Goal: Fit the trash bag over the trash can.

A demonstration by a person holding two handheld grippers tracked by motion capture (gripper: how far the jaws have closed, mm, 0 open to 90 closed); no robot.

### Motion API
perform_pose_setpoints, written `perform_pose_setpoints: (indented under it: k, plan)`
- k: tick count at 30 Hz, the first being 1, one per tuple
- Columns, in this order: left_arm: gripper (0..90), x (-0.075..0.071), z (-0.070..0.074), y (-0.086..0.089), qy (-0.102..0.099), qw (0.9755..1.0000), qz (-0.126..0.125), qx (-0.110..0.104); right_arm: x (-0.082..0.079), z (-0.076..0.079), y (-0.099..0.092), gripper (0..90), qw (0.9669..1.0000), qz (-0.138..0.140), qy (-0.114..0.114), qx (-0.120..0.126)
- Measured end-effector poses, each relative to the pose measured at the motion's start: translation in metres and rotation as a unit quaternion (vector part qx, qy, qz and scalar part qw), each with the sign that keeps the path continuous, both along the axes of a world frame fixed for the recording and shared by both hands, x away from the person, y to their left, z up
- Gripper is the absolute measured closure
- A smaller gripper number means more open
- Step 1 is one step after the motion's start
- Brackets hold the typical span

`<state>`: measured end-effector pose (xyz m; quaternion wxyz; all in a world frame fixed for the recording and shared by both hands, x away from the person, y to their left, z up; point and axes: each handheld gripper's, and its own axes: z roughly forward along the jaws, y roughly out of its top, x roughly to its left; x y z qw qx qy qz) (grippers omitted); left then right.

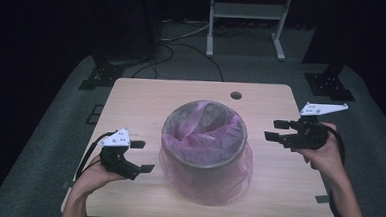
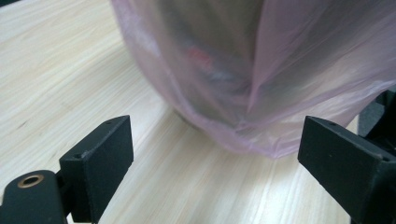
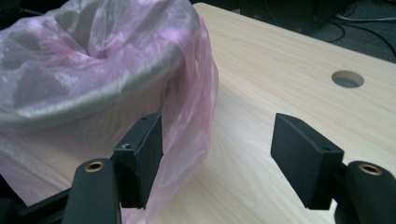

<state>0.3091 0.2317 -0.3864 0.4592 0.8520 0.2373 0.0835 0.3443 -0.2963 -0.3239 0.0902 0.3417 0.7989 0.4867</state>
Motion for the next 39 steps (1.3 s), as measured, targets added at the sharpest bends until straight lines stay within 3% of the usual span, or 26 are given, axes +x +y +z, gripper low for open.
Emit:
perform_pose_setpoints:
  k: [11, 27, 39]
  plan:
    - [9.2, -0.008, -0.011, 0.012, 0.003, 0.9999, 0.016, 0.002, -0.014, -0.035, -0.014, 32.9, 0.9997, -0.013, 0.015, 0.015]
    - [9.2, -0.013, -0.023, 0.011, 0.010, 0.9997, 0.020, 0.001, -0.040, -0.084, -0.035, 32.4, 0.9982, -0.036, 0.038, 0.030]
    - [9.2, -0.013, -0.026, 0.008, 0.007, 0.9998, 0.020, 0.000, -0.061, -0.107, -0.041, 31.4, 0.9973, -0.053, 0.034, 0.038]
